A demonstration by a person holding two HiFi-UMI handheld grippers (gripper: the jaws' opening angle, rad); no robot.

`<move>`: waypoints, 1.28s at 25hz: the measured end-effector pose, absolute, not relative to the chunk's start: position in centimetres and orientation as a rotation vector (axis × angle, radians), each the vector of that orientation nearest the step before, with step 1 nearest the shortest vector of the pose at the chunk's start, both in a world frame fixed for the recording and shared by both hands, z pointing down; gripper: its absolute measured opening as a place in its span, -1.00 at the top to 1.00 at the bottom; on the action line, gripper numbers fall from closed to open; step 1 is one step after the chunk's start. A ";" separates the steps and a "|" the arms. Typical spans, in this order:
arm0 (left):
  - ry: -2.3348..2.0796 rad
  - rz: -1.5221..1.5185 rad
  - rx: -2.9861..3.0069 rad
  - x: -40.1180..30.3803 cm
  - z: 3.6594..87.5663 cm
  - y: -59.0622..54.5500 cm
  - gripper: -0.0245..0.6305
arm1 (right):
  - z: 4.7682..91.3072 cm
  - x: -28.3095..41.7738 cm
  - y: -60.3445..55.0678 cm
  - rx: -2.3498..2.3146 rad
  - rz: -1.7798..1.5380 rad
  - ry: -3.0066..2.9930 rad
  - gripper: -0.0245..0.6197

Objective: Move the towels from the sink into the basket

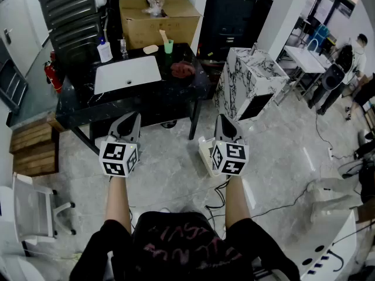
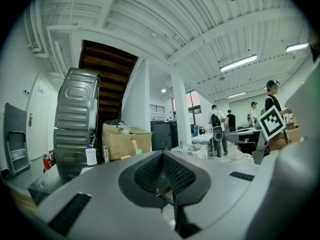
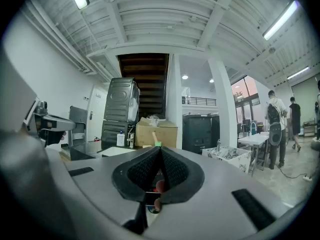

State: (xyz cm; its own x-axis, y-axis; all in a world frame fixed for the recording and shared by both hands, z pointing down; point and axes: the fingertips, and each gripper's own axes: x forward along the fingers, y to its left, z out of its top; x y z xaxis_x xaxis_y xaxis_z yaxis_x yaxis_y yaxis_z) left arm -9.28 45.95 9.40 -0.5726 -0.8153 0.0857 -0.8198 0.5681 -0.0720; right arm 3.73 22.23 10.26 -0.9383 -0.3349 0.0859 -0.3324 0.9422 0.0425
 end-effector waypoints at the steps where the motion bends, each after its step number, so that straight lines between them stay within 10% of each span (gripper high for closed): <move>1: -2.739 0.164 1.433 -9.2 9.5 46.0 0.87 | 10.3 3.8 22.3 0.517 -0.040 -3.002 0.88; 32: -2.635 0.207 1.473 -16.1 13.5 41.9 0.87 | 14.0 -4.3 20.7 0.486 -0.064 -2.953 0.88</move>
